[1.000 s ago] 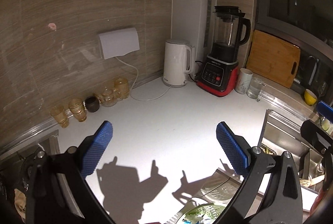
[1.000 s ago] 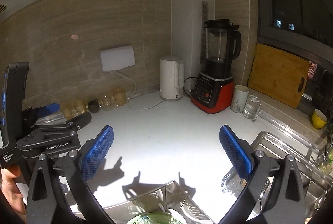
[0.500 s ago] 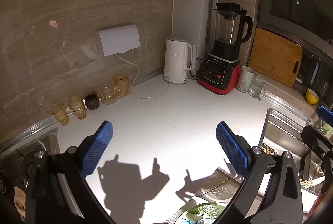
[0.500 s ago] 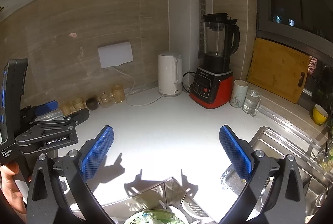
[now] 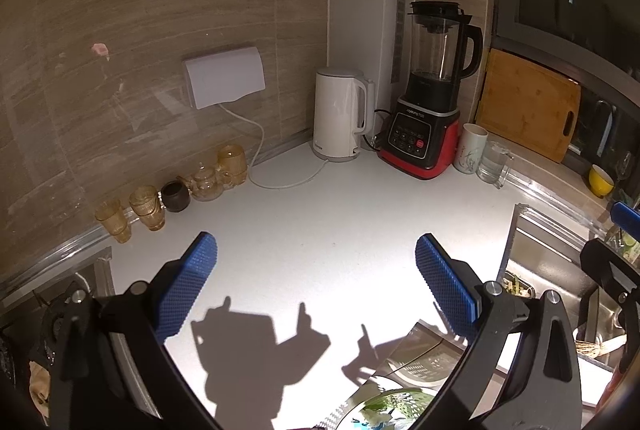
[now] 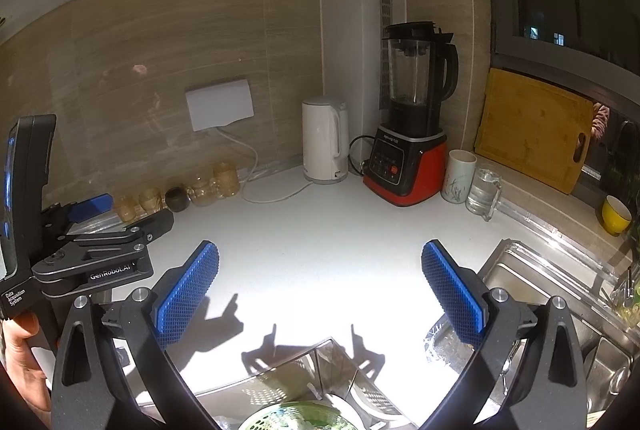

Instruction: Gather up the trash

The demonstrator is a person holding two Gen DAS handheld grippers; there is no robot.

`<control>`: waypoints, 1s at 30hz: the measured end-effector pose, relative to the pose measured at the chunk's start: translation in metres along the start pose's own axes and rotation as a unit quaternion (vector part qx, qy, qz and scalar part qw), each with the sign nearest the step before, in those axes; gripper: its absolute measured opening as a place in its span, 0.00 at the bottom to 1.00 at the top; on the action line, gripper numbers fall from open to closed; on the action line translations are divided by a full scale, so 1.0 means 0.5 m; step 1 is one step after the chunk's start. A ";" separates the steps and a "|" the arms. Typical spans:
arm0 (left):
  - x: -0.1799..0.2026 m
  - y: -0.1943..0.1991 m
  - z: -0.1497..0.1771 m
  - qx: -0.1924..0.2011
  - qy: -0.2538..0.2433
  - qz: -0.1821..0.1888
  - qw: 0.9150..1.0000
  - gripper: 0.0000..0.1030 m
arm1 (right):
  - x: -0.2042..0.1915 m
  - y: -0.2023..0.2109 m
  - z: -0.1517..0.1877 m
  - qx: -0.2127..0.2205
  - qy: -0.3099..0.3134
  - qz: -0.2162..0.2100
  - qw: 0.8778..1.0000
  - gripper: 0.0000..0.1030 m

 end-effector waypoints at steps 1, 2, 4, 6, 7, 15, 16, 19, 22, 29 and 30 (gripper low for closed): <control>0.000 0.001 0.000 0.000 -0.001 0.001 1.000 0.92 | -0.001 0.000 0.000 0.000 0.000 0.000 1.000 0.98; 0.000 0.001 0.000 0.000 -0.001 0.001 1.000 0.92 | -0.001 0.001 0.000 0.000 0.001 0.001 1.000 0.98; 0.000 0.000 0.000 -0.001 -0.002 0.001 1.000 0.92 | -0.001 0.000 0.000 0.000 0.000 0.002 1.000 0.98; 0.000 0.000 0.000 -0.001 -0.002 0.002 1.000 0.92 | -0.001 -0.001 0.001 -0.001 0.000 0.002 1.000 0.98; 0.000 0.000 0.000 -0.002 -0.001 0.002 1.000 0.92 | -0.001 0.000 0.001 -0.001 0.000 0.002 1.000 0.98; 0.001 -0.004 0.000 -0.004 -0.005 0.006 1.000 0.92 | -0.001 0.000 0.002 -0.001 0.001 0.004 1.000 0.98; 0.001 -0.005 0.000 -0.004 -0.005 0.007 1.000 0.92 | 0.000 0.000 0.003 -0.001 0.001 0.004 1.000 0.98; 0.001 -0.004 0.001 -0.004 -0.005 0.006 1.000 0.92 | 0.002 -0.001 0.003 -0.001 0.001 0.003 1.000 0.98; 0.002 -0.005 -0.001 -0.005 -0.007 0.008 1.000 0.92 | 0.003 0.000 0.005 -0.002 0.000 0.004 1.000 0.98; 0.003 -0.005 -0.003 -0.004 -0.010 0.010 1.000 0.92 | 0.005 0.001 0.007 -0.002 0.001 0.002 1.000 0.98; 0.004 -0.006 -0.003 -0.005 -0.010 0.010 1.000 0.92 | 0.005 0.000 0.007 -0.002 0.000 0.003 1.000 0.98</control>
Point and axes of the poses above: each gripper's, at about its wrist camera, not at the fingertips, and y roughly against the way its jaws point, x to its right, z to its underside, the point moved 6 cm from there along -y, roughly the way its jaws point, and after that the axes turned 13 degrees about y, right-handed, at the moved point
